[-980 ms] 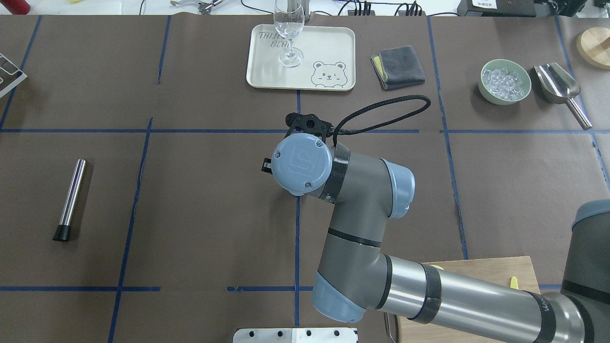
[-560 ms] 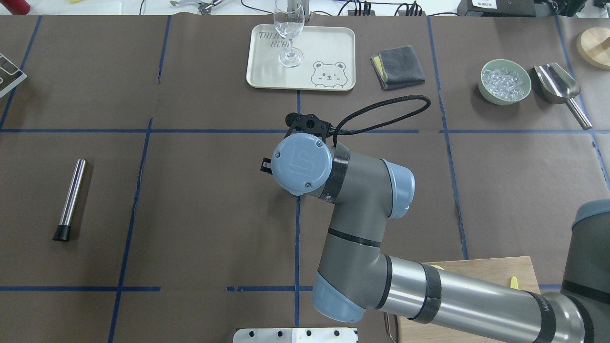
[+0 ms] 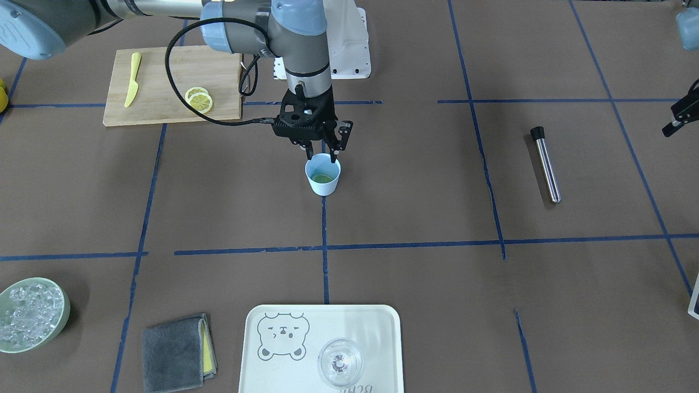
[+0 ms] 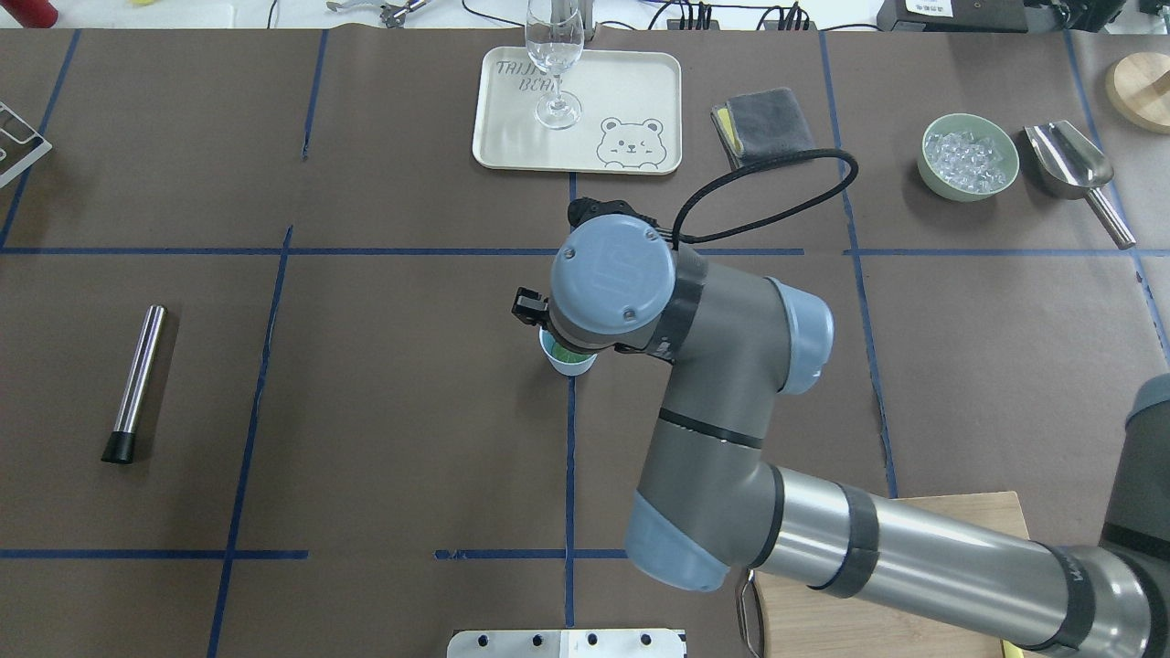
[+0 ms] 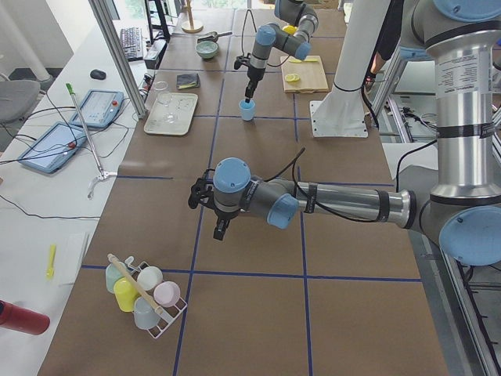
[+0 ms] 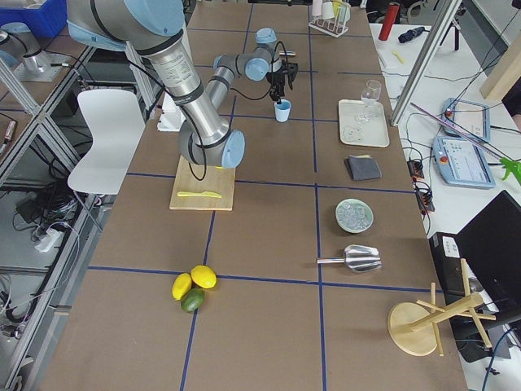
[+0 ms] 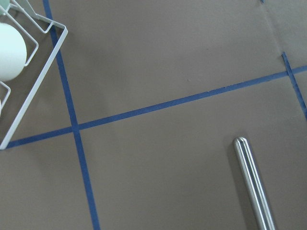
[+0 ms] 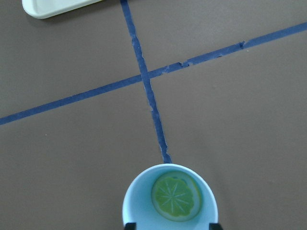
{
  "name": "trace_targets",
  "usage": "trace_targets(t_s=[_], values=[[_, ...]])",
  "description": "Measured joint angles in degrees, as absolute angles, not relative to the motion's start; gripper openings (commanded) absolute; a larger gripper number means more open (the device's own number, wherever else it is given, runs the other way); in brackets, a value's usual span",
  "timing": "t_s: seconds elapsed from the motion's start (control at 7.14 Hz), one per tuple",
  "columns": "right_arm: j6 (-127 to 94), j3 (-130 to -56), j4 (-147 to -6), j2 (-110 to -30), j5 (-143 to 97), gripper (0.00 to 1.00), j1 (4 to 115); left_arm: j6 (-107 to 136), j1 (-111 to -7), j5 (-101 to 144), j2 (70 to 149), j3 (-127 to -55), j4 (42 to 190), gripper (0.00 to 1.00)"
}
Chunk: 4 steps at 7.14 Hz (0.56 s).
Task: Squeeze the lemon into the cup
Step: 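Raise the right gripper from the cup while the left reaches for the muddler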
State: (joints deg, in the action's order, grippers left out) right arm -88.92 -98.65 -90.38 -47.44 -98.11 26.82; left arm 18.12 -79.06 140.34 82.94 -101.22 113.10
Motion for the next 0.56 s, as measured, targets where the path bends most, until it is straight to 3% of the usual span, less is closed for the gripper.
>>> trace_targets(t_s=[0.14, 0.28, 0.56], values=[[-86.1, -103.9, -90.5, -52.3, -102.0, 0.75, 29.7, 26.4, -74.7, 138.9, 84.4, -100.8, 114.3, 1.0], [-81.8, -109.3, -90.6, -58.0, -106.0, 1.0, 32.9, 33.0, -70.1, 135.8, 85.9, -100.6, 114.9, 1.0], [-74.0, -117.5, -90.4, -68.9, -110.3, 1.0, 37.8, 39.6, -62.5, 131.4, 88.5, -98.7, 115.4, 1.0]])
